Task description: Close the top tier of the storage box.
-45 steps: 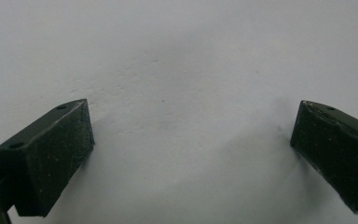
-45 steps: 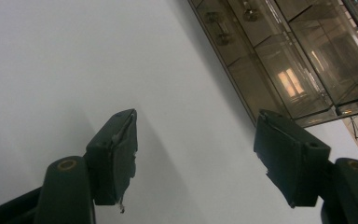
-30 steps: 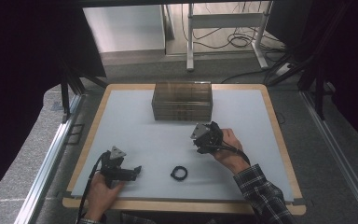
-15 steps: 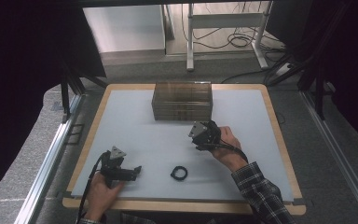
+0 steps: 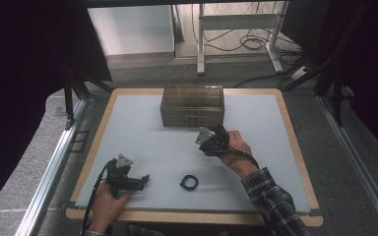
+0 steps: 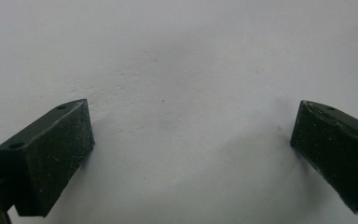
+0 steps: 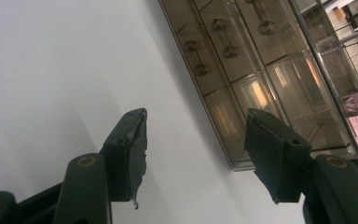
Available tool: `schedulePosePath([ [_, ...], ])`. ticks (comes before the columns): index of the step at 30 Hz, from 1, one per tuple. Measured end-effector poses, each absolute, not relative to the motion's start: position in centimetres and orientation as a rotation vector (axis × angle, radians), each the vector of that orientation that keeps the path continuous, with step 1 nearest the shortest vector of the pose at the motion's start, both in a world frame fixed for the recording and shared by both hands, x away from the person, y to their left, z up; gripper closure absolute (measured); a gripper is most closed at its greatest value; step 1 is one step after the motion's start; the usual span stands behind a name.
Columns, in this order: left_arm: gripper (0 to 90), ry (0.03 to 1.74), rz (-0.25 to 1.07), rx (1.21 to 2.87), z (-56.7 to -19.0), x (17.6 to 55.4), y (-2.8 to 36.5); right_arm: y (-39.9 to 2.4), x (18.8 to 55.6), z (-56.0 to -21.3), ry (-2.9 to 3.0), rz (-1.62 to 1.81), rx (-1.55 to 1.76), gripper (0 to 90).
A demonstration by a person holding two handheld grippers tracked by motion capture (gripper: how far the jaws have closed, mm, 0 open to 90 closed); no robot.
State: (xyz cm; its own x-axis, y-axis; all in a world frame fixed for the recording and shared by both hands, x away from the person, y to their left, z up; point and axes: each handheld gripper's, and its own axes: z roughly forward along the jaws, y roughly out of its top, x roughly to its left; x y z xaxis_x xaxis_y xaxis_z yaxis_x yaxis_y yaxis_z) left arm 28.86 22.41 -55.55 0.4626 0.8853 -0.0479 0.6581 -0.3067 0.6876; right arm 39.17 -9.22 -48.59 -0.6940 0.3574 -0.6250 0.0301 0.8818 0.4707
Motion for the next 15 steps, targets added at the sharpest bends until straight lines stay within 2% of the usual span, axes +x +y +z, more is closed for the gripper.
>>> schedulePosePath([
  [15, 0.0, 1.279, 0.452, 2.067, -55.55, 28.86, 22.41, -8.28, 39.53, -48.66, 2.241, 0.485, 0.209, 43.5],
])
